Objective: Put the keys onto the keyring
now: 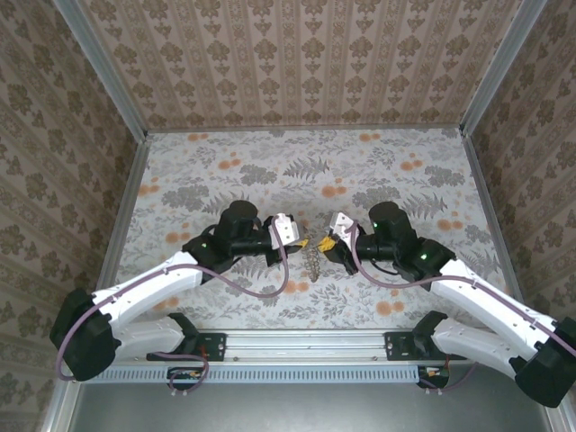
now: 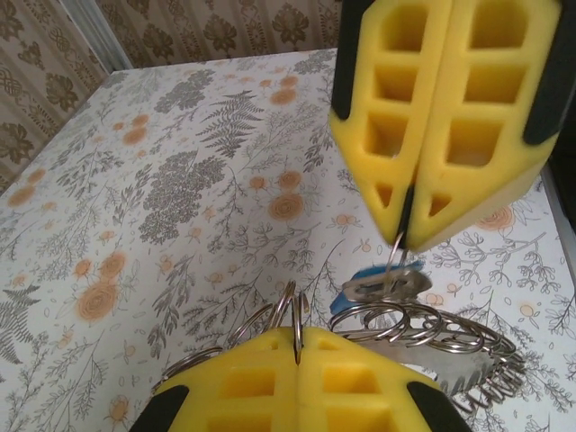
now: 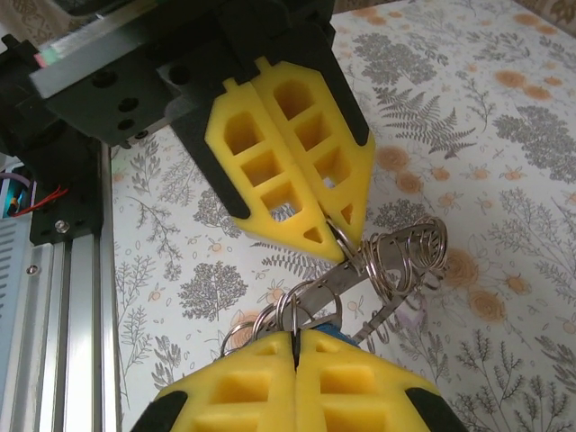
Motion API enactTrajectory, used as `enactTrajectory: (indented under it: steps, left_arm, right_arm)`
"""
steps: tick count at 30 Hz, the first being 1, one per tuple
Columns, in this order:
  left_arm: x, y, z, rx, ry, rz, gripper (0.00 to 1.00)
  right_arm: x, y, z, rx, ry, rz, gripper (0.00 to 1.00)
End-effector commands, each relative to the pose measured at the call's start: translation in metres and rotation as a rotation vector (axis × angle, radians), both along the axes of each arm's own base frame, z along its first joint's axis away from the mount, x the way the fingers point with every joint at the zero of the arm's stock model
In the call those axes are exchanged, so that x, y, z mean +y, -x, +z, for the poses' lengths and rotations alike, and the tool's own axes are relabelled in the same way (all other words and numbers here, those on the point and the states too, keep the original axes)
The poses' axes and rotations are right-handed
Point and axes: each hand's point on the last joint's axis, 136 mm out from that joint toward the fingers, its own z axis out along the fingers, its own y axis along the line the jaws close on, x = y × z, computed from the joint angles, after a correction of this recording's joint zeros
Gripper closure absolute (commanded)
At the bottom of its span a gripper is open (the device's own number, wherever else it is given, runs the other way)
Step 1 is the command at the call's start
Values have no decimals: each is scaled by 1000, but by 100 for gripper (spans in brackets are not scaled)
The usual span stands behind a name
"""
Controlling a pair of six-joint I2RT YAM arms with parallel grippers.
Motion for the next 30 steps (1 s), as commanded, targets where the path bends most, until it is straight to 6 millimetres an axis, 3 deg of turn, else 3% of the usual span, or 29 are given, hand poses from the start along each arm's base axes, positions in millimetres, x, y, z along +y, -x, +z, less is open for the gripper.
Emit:
enactTrajectory:
  steps: [1,12,21,30]
  left_arm:
    - [-8,0,11,-16,39,-4,100]
    - [-11,4,5,-18,25,-15,100]
    - [-12,2,7,-27,32,-2,100]
    - [-11,0,11,-49,69,15,100]
  right_arm:
    - [8,-4,16,-9,-42,4,100]
    - [8,-17,19,7,-88,-76,100]
    - [5,-27,6,69,-62,-147,100]
    - [-12,-39,-7,173,-82,-266,100]
